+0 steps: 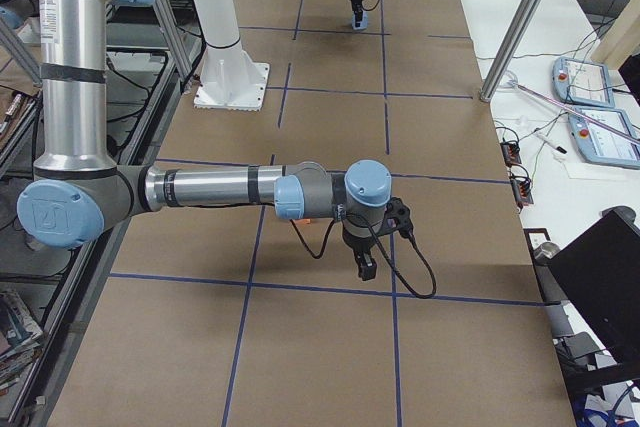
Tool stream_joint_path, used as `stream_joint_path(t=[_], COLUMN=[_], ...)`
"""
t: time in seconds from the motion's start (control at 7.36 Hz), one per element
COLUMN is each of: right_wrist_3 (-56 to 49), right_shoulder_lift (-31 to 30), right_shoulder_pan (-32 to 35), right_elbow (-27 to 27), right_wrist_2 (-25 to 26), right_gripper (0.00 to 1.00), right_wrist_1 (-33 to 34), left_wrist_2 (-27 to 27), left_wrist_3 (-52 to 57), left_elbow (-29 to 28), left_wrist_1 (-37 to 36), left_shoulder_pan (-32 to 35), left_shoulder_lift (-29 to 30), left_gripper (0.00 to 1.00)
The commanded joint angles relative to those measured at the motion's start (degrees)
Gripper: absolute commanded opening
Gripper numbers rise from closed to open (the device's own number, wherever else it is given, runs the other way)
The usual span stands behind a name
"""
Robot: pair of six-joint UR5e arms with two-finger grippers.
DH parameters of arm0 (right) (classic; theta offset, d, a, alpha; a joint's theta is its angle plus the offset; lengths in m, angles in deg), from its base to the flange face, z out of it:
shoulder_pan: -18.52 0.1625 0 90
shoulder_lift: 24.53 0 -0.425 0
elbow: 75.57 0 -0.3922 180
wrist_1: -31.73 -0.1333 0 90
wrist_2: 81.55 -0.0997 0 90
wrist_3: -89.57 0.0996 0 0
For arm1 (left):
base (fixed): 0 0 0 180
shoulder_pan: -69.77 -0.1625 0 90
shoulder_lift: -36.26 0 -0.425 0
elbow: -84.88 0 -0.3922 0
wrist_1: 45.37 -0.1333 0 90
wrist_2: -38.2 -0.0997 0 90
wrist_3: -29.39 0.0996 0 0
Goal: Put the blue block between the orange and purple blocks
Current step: 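Move the left gripper down over the light blue cube and grasp it, then carry the light blue cube with the left gripper to the table center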
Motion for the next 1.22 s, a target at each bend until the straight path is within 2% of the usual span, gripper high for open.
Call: stream_joint_path(t=[0.0,0.27,0.41,0.54,0.68,0.82,0.95,1.09], right_wrist_3=[0.0,0.0,0.0,0.0,0.0,0.0,0.0,0.0], right_shoulder_lift=[-0.11,-0.37,-0.37,-0.37,-0.37,-0.37,-0.37,-0.37], right_shoulder_pan=[0.0,0.0,0.0,0.0,0.0,0.0,0.0,0.0], right_elbow=[0.07,0.43,0.34,0.34,0.25,0.25,0.25,0.34], right_wrist_2=[-0.09,-0.09,-0.09,-0.09,-0.09,-0.09,-0.09,-0.09], right_gripper=[1.0,1.0,1.0,1.0,1.0,1.0,1.0,1.0], right_wrist_1=[0.04,0.04,0.04,0.04,0.04,0.04,0.04,0.04], left_wrist_2=[0.23,-0.04,-0.47,-5.61,-10.36,-12.67,-14.69,-14.8], left_wrist_3=[0.03,-0.15,-0.41,-0.5,-0.67,-0.76,-0.85,-0.85], left_elbow=[1.22,1.14,0.09,-1.66,-5.94,-12.25,-18.23,-20.63], left_wrist_1=[-3.04,-12.68,-13.87,-14.14,-14.31,-14.23,-14.05,-13.88], left_shoulder_pan=[0.81,-0.85,-5.13,-9.43,-13.56,-15.96,-18.07,-18.7], left_shoulder_lift=[4.35,15.49,20.42,25.25,30.7,36.76,42.04,44.09], left_gripper=[0.66,0.66,0.67,0.67,0.69,0.69,0.69,0.73])
